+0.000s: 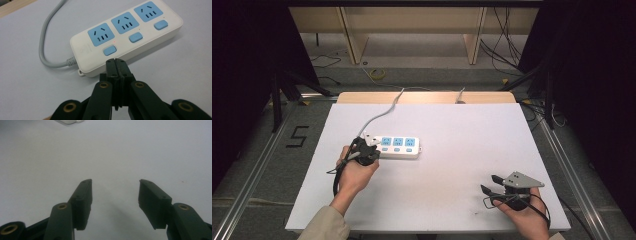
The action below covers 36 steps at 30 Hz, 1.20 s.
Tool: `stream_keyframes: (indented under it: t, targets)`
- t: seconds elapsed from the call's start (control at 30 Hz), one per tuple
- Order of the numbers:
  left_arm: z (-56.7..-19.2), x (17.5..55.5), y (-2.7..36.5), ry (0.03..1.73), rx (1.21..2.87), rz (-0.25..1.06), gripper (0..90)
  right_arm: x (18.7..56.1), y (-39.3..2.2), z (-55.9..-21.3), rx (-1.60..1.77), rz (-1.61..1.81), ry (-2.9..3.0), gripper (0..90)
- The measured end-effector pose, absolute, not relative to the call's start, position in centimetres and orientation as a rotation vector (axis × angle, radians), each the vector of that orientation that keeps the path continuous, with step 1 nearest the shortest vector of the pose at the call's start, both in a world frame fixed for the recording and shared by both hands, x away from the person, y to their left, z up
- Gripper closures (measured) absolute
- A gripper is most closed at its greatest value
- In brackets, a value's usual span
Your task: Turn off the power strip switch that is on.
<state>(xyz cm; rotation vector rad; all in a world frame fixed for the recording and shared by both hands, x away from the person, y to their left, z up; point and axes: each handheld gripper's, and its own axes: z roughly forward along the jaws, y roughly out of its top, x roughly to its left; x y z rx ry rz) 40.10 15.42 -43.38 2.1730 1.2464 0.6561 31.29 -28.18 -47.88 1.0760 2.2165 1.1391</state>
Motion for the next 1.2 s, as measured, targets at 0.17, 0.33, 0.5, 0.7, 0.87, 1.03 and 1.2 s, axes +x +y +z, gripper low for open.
stream_keyframes:
  t: [0.17, 0.33, 0.5, 0.7, 0.87, 1.03, 1.2]
  targets:
    - [-43.3, 40.3, 15.3, 1.245, 2.181, 0.658, 89.6, 31.3, -28.2, -47.9, 1.073, 1.139, 2.218, 45.7]
    - [-43.1, 40.5, 15.3, 1.243, 2.188, 0.661, 89.6, 31.3, -28.2, -47.9, 1.069, 1.139, 2.221, 45.7]
    - [-43.1, 40.7, 15.2, 1.244, 2.191, 0.659, 89.6, 31.3, -28.2, -47.9, 1.068, 1.137, 2.221, 45.7]
    - [-43.2, 40.9, 15.1, 1.247, 2.197, 0.657, 89.6, 31.3, -28.1, -47.9, 1.067, 1.137, 2.222, 45.7]
    - [-43.0, 41.0, 15.1, 1.244, 2.203, 0.658, 89.6, 31.3, -28.1, -47.9, 1.068, 1.136, 2.224, 45.7]
    - [-42.8, 41.2, 15.0, 1.245, 2.207, 0.66, 89.6, 31.3, -28.1, -47.9, 1.067, 1.136, 2.224, 45.7]
    - [-42.7, 41.4, 15.0, 1.245, 2.211, 0.66, 89.6, 31.3, -28.1, -47.9, 1.065, 1.139, 2.223, 45.7]
